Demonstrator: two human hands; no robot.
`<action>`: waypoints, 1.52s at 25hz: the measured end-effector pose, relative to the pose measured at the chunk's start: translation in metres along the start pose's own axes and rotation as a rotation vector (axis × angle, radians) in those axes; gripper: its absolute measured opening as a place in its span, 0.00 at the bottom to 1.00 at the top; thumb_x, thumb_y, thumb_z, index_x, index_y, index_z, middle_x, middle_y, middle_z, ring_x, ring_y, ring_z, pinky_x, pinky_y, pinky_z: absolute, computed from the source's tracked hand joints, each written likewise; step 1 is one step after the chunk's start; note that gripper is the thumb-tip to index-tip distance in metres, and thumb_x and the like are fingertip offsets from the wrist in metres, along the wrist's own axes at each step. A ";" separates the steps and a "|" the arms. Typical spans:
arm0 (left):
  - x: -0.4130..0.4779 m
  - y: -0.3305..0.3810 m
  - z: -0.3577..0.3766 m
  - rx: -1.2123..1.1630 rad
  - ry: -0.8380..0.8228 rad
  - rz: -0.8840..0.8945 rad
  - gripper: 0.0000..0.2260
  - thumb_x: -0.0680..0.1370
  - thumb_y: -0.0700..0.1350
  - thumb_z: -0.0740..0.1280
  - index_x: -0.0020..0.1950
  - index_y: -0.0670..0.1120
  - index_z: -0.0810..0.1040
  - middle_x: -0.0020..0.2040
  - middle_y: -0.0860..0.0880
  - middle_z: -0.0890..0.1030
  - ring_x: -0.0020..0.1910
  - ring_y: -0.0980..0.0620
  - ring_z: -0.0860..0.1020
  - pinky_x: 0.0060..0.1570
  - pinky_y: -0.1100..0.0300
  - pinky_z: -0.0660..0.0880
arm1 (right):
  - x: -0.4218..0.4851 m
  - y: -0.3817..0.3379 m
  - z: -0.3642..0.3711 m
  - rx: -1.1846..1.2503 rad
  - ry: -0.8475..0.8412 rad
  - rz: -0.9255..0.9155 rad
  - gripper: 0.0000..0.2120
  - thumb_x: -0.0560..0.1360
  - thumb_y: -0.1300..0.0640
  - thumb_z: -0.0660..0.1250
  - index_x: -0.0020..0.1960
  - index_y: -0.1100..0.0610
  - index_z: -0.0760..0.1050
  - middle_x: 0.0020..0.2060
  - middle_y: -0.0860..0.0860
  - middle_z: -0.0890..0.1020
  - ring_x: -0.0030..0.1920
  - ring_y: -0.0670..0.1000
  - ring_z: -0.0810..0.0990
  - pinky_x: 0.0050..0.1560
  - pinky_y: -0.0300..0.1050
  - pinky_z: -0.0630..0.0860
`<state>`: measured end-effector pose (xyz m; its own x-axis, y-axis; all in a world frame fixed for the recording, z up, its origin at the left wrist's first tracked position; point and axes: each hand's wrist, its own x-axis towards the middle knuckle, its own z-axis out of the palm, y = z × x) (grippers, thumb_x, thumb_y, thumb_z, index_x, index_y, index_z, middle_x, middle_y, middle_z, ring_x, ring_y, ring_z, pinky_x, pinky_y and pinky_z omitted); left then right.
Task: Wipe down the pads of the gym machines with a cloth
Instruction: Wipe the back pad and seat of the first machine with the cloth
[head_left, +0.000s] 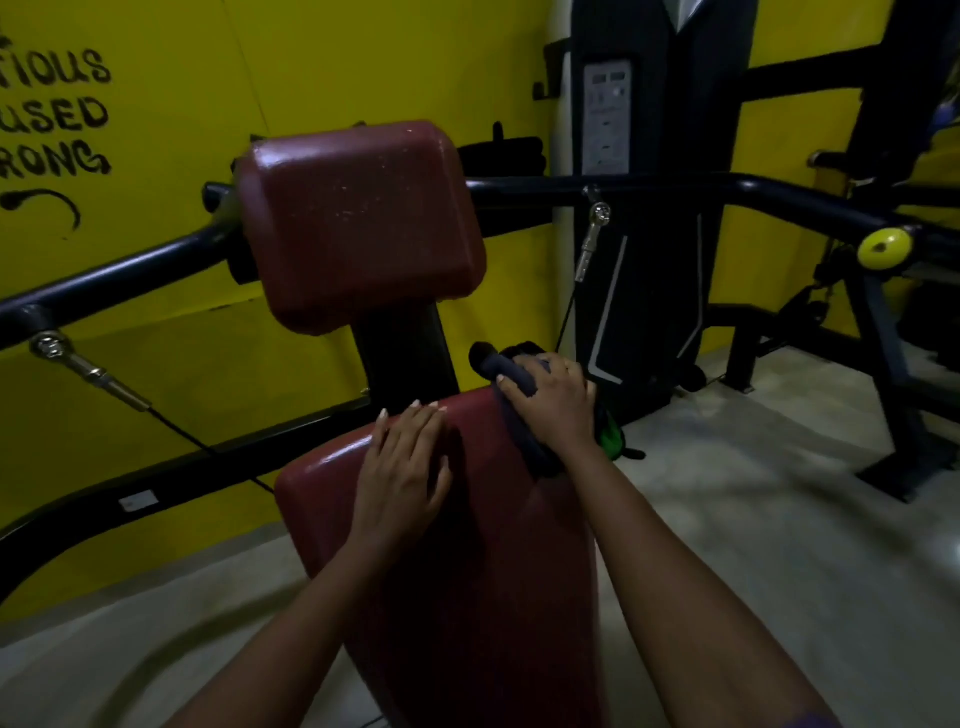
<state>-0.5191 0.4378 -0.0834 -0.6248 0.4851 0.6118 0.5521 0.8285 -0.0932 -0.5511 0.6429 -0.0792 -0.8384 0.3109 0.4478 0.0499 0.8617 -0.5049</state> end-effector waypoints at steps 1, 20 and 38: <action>0.008 0.010 0.007 0.029 -0.030 0.076 0.23 0.75 0.48 0.57 0.68 0.41 0.70 0.66 0.43 0.75 0.68 0.48 0.67 0.71 0.49 0.55 | 0.005 0.006 0.000 0.107 -0.037 0.044 0.24 0.76 0.37 0.55 0.66 0.48 0.69 0.64 0.53 0.72 0.65 0.57 0.68 0.61 0.53 0.64; 0.006 0.039 0.045 0.294 -0.173 0.489 0.30 0.77 0.57 0.53 0.75 0.41 0.60 0.76 0.42 0.60 0.76 0.44 0.54 0.73 0.45 0.52 | -0.133 0.077 0.048 0.860 -0.108 0.597 0.42 0.65 0.24 0.54 0.72 0.46 0.61 0.65 0.53 0.74 0.64 0.57 0.73 0.63 0.56 0.70; -0.083 0.073 0.106 0.405 -0.211 0.830 0.29 0.77 0.54 0.53 0.75 0.40 0.59 0.76 0.41 0.56 0.75 0.43 0.54 0.73 0.43 0.47 | -0.246 0.143 0.156 0.847 -0.049 0.789 0.21 0.80 0.46 0.54 0.69 0.55 0.66 0.65 0.55 0.73 0.64 0.56 0.71 0.65 0.51 0.66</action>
<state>-0.4852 0.4880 -0.2237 -0.2275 0.9708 0.0768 0.6564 0.2111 -0.7243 -0.4226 0.6271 -0.3762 -0.7571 0.6109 -0.2315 0.2045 -0.1149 -0.9721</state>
